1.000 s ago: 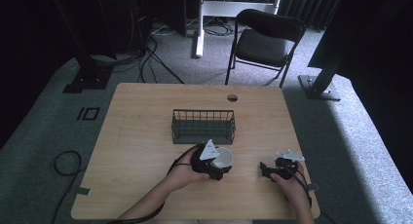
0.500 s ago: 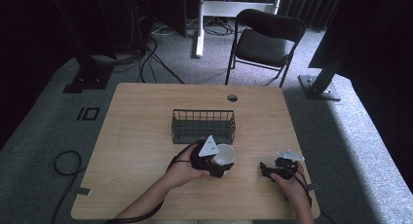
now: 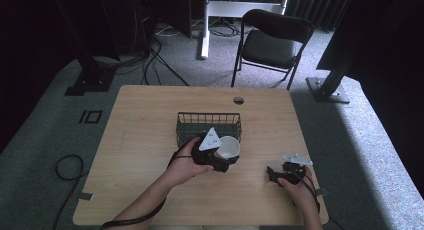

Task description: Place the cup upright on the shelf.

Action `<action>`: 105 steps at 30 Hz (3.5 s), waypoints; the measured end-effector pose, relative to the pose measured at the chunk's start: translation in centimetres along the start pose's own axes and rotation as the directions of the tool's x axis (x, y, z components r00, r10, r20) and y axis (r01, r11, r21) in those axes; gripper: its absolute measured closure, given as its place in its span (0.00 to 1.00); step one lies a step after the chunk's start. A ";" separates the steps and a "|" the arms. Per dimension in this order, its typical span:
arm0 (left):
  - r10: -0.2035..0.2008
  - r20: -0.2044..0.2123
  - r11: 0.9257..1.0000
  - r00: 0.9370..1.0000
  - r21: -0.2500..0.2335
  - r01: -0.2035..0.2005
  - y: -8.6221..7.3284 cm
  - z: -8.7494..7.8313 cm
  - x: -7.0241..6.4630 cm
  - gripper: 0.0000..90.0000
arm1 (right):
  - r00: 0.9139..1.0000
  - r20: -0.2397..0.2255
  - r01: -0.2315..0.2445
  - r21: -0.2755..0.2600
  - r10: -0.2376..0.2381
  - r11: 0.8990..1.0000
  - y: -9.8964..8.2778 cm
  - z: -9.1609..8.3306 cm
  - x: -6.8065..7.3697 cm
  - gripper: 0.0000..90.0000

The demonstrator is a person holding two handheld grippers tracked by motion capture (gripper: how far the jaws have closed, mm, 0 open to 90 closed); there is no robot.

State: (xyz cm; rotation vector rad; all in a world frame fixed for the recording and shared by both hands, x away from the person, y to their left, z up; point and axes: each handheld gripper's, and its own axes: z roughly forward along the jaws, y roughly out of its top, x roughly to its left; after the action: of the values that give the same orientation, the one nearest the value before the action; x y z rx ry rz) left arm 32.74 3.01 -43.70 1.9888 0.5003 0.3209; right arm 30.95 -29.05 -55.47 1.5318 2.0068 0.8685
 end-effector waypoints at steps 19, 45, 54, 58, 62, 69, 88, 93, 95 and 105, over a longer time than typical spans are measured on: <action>-0.058 -0.104 0.995 0.993 -0.092 0.048 3.7 -2.4 3.4 0.22 | 1.000 0.000 0.001 0.000 -0.001 1.000 0.0 0.0 0.0 0.12; -0.256 -0.407 0.955 0.877 -0.245 0.165 2.2 -1.5 7.9 0.22 | 1.000 0.001 0.004 -0.001 -0.004 1.000 0.0 0.0 0.0 0.12; -0.282 -0.415 0.954 0.865 -0.217 0.207 0.9 0.4 9.2 0.22 | 1.000 0.000 0.004 0.000 -0.004 1.000 0.0 0.0 0.0 0.12; -0.276 -0.421 0.958 0.864 -0.188 0.215 0.3 1.2 9.5 0.22 | 1.000 0.000 0.004 0.000 -0.004 1.000 0.0 0.0 0.0 0.12; -0.293 -0.418 0.955 0.860 -0.179 0.238 -0.4 2.1 9.8 0.22 | 1.000 0.000 0.004 0.000 -0.004 1.000 0.0 0.0 0.0 0.12; -0.291 -0.422 0.956 0.858 -0.144 0.254 -1.1 3.4 10.0 0.22 | 1.000 0.000 0.004 0.000 -0.004 1.000 0.0 0.0 0.0 0.12; -0.269 -0.403 0.963 0.875 -0.091 0.255 -1.4 3.9 9.7 0.13 | 1.000 0.000 0.004 0.000 -0.004 1.000 0.0 0.0 0.0 0.12; -0.251 -0.405 0.968 0.879 -0.082 0.238 -1.1 3.2 9.6 0.13 | 1.000 0.000 0.004 0.000 -0.004 1.000 0.0 0.0 0.0 0.12; -0.242 -0.412 0.970 0.878 -0.078 0.231 -1.0 2.9 9.5 0.13 | 1.000 0.000 0.004 0.000 -0.004 1.000 0.0 0.0 0.0 0.12; -0.220 -0.397 0.975 0.891 -0.083 0.204 -0.8 0.8 8.7 0.13 | 1.000 0.000 0.004 0.000 -0.004 1.000 0.0 0.0 0.0 0.12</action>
State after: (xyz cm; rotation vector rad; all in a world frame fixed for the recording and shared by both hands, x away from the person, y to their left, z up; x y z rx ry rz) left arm 40.52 6.83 -44.74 1.8097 0.9609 0.6060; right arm 30.95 -29.08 -55.47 1.5277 2.0093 0.8665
